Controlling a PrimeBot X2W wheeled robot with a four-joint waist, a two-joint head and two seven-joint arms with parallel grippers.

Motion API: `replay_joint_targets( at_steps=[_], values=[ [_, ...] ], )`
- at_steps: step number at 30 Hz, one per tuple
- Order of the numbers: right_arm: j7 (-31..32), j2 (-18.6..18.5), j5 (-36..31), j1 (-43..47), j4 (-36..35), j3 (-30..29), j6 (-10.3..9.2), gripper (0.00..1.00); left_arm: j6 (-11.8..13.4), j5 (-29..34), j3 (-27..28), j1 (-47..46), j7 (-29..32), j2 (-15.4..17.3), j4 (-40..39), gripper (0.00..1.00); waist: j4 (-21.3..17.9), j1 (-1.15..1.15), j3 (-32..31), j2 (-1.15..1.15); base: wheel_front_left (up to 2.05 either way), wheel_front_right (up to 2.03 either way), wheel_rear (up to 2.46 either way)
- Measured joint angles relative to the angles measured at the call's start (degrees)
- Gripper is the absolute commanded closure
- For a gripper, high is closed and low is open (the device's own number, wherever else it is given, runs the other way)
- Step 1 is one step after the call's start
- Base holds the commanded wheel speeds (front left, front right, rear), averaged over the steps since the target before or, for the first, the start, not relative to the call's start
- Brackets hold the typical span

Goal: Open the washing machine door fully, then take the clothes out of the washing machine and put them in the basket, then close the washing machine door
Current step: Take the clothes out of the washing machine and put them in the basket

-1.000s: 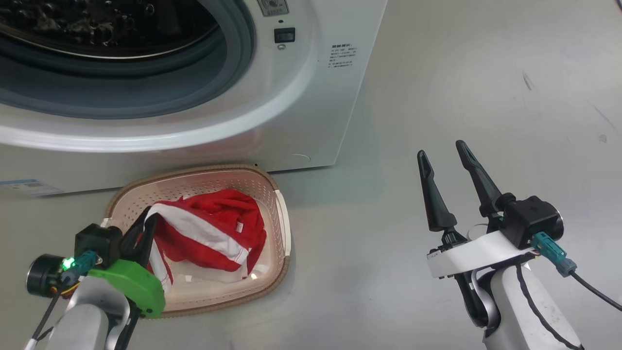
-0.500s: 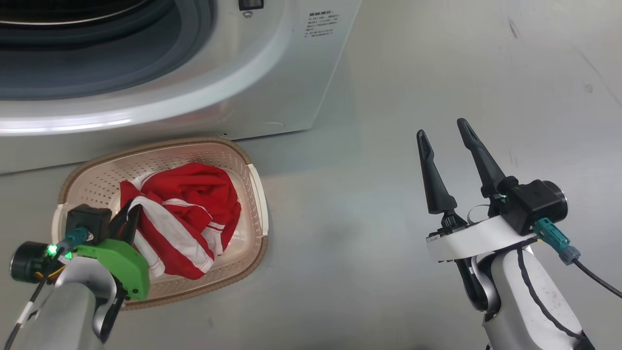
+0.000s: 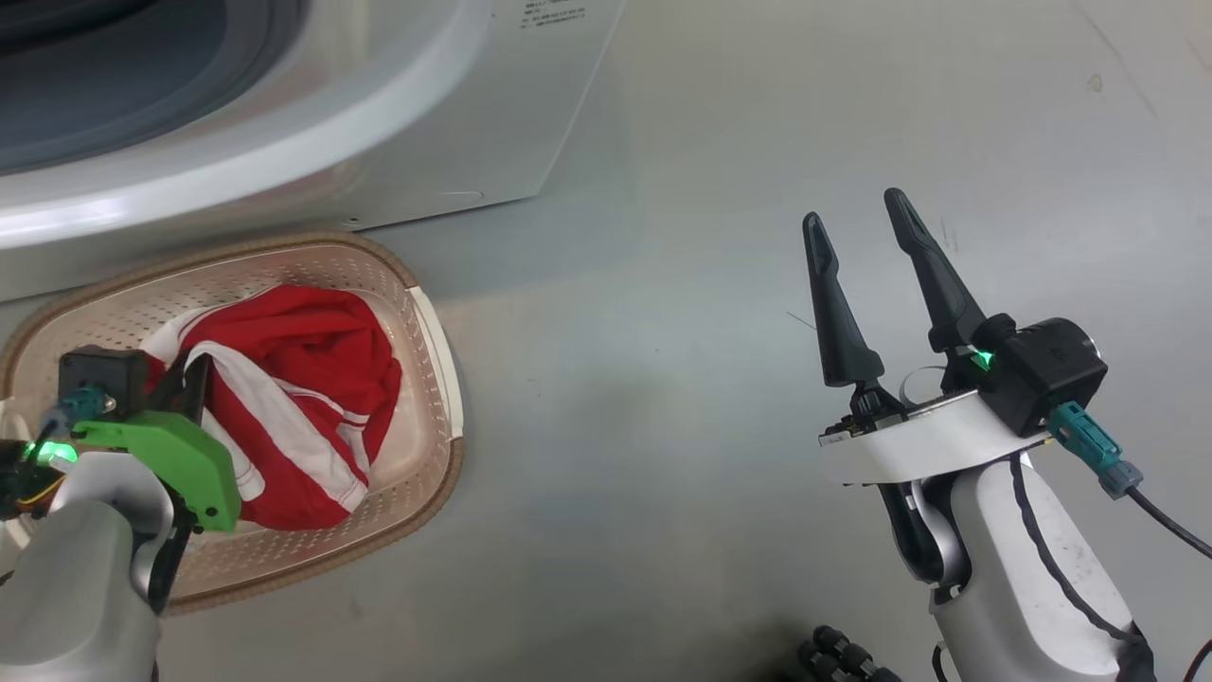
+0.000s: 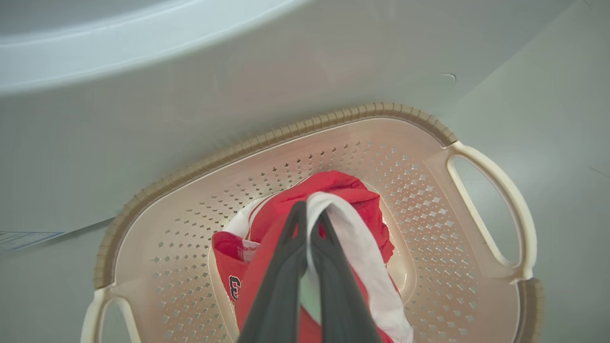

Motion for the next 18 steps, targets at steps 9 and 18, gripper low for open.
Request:
replay_joint_targets(
  at_steps=[9, 18],
  values=[
    [0.0, 0.1, 1.5, -0.1, -1.1, 0.4, -1.09, 0.00, 0.0, -0.3, 0.6, -5.6, 0.8, 0.2, 3.3, 1.00, -3.0, 0.00, 4.1, 0.00, 0.00, 0.00, 0.00],
    [0.0, 0.1, 2.0, -1.6, -1.7, 0.5, -2.08, 0.00, 0.0, 0.0, -2.0, -7.4, 1.3, -1.2, 7.9, 0.92, -5.0, 0.00, 7.3, 0.00, 0.00, 0.00, 0.00]
  ],
)
